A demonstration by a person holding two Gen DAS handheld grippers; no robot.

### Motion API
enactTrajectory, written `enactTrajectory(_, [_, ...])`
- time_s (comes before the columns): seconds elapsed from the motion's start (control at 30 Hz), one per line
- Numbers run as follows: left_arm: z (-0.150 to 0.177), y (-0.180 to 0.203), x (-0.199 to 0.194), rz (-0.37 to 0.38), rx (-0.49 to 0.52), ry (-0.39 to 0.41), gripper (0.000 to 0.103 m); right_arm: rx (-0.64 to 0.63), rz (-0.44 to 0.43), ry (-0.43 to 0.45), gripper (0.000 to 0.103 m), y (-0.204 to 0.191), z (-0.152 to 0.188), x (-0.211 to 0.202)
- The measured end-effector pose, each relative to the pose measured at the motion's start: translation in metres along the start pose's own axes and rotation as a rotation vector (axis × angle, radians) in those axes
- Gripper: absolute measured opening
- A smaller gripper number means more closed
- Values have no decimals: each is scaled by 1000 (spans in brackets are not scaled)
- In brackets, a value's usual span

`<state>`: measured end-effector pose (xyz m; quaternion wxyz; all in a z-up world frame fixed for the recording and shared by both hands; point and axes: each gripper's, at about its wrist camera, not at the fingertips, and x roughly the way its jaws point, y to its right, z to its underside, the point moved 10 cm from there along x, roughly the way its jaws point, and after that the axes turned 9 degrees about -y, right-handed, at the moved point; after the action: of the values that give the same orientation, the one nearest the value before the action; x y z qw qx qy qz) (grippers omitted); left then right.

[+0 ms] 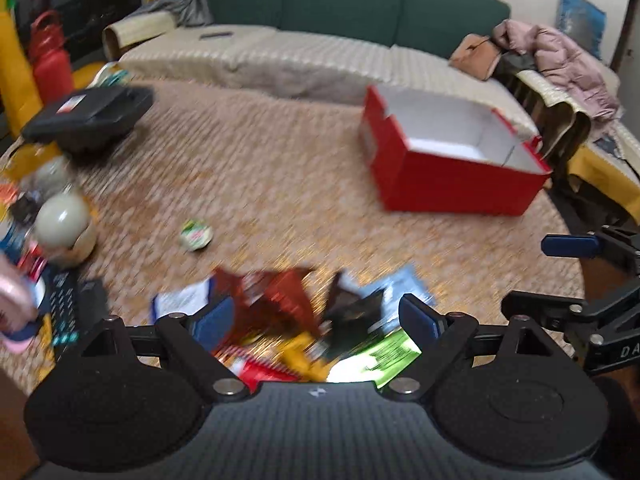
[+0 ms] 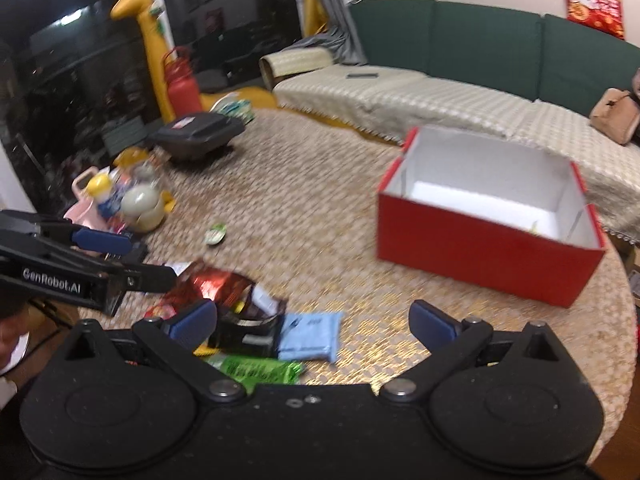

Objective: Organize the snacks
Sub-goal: 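Move both tools back to the snack pile, then grasp the red chip bag with the left tool while the right tool grasps the green bar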

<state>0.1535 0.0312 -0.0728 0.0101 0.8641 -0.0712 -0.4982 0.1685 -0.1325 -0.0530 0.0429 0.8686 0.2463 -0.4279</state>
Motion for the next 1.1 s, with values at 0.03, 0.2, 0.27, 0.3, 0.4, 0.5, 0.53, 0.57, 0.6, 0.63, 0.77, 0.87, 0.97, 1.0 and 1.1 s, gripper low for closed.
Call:
enactTrajectory(0.03, [5, -6, 2, -9, -4, -8, 90, -15, -7, -8, 103, -5, 5, 3])
enactTrajectory(0.2, [29, -21, 16, -22, 10, -78, 90, -141, -35, -64, 103, -31, 21, 24])
enactTrajectory(0.27, [38, -23, 25, -32, 30, -106, 90, -197, -44, -95, 103, -39, 28, 34])
enactTrajectory(0.3, [42, -23, 28, -29, 40, -116, 90, -226, -49, -111, 103, -43, 31, 39])
enactTrajectory(0.4, [53, -23, 37, -27, 65, -146, 90, -314, -65, -149, 102, -54, 40, 54])
enactTrajectory(0.5, [59, -25, 47, -32, 83, -174, 90, -392, -88, -181, 101, -63, 43, 68])
enactTrajectory(0.53, [61, -26, 50, -31, 85, -183, 90, -416, -101, -196, 100, -65, 44, 73])
enactTrajectory(0.57, [62, -28, 53, -30, 87, -193, 90, -439, -104, -206, 99, -67, 45, 79])
enactTrajectory(0.6, [63, -30, 56, -30, 87, -201, 90, -460, -105, -216, 99, -68, 45, 84])
enactTrajectory(0.63, [65, -32, 59, -26, 88, -212, 90, -476, -112, -228, 98, -69, 46, 90])
enactTrajectory(0.77, [70, -41, 69, -16, 90, -251, 90, -541, -123, -281, 94, -69, 50, 108])
enactTrajectory(0.87, [71, -46, 76, -10, 91, -275, 90, -564, -134, -329, 88, -67, 52, 120])
enactTrajectory(0.97, [70, -52, 82, -16, 87, -283, 90, -579, -134, -351, 86, -65, 55, 127])
enactTrajectory(1.0, [70, -54, 84, -15, 82, -286, 90, -580, -135, -359, 85, -66, 57, 127])
enactTrajectory(1.1, [72, -58, 90, -4, 74, -302, 90, -590, -147, -381, 83, -69, 66, 123])
